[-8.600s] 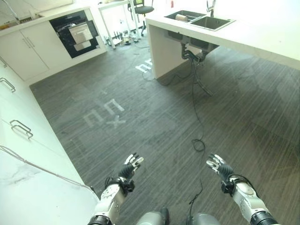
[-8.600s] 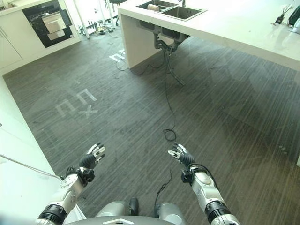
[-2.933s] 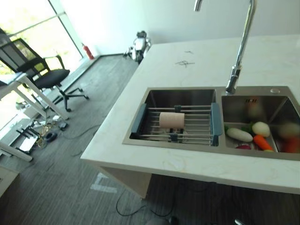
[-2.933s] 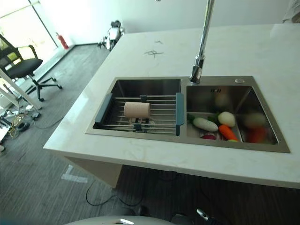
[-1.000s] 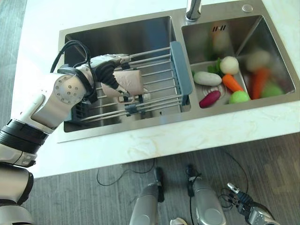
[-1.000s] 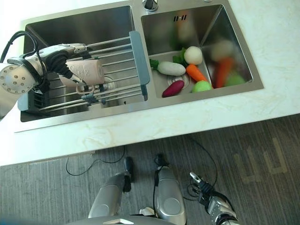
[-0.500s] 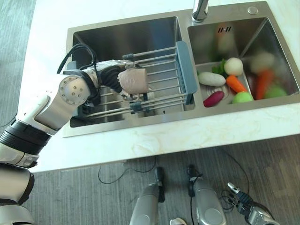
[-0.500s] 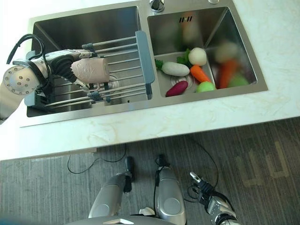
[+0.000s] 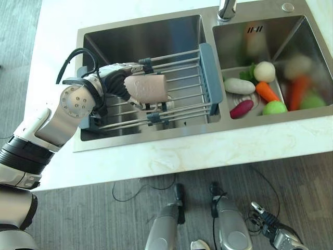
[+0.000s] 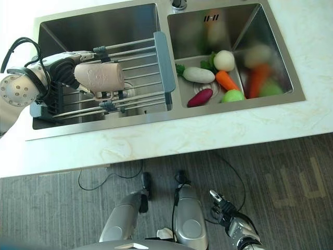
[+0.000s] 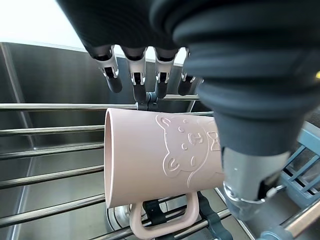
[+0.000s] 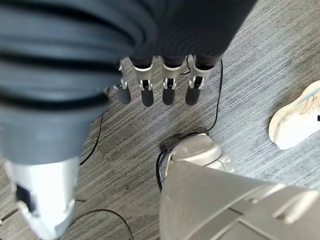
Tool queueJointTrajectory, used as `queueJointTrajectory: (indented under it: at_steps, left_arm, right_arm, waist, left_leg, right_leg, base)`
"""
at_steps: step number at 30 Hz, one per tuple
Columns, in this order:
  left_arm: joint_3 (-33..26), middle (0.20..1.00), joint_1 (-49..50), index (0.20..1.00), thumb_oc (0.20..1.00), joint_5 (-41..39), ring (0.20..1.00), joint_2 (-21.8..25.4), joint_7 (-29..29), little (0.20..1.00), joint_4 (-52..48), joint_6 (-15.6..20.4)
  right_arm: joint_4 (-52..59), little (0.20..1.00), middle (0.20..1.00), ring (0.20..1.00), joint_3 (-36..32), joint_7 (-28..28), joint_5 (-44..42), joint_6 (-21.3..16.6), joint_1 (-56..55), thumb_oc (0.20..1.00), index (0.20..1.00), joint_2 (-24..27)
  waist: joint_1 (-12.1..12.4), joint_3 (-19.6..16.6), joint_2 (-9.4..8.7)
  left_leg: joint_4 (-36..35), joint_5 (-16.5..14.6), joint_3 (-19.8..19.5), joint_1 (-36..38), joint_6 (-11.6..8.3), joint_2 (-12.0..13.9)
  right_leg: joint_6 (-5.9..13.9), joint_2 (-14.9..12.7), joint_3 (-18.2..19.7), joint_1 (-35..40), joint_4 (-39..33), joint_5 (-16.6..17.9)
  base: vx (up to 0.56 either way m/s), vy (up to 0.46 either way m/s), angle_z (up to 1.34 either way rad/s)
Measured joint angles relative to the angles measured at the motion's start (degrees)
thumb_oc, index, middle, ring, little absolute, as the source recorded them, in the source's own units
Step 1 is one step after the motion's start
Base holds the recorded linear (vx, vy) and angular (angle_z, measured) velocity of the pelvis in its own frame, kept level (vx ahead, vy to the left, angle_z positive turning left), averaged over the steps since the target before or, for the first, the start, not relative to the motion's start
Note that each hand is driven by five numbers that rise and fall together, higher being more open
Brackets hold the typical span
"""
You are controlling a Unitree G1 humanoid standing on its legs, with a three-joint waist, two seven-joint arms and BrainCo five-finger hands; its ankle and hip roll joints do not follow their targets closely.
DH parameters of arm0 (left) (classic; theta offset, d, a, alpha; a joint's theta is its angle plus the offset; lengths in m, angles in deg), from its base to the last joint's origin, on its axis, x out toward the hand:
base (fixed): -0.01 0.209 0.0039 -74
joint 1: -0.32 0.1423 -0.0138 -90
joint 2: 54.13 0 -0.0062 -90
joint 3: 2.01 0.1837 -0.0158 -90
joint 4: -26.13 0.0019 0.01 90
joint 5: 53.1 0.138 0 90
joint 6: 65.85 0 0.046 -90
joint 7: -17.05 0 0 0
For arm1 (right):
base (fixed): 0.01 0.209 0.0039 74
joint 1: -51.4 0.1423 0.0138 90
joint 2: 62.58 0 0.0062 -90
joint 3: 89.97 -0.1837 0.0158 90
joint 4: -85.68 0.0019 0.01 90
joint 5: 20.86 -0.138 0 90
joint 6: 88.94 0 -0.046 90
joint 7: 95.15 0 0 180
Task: Place the dishes in the dishwasher.
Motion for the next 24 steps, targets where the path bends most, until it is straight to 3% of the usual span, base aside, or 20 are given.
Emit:
queueJointTrajectory:
  at_steps: [24]
  left_arm:
    - [2.4, 1.000, -4.2, 1.000, 1.000, -0.3, 1.000, 0.0, -0.3, 1.000, 0.6, -1.3]
  right_arm:
    - [2.8, 1.000, 1.000, 1.000, 0.9, 0.1, -1.6, -0.5, 0.8, 1.000, 1.000, 0.0]
  waist:
    - [-1.6, 4.5, 0.11]
  left_leg:
    - [0.0, 0.6, 0.5, -2.4, 0.40, -0.2]
  right_leg:
    - [0.06, -0.3, 0.5, -3.1, 0.9, 0.0]
  base:
    - [0.00, 0.000, 0.00]
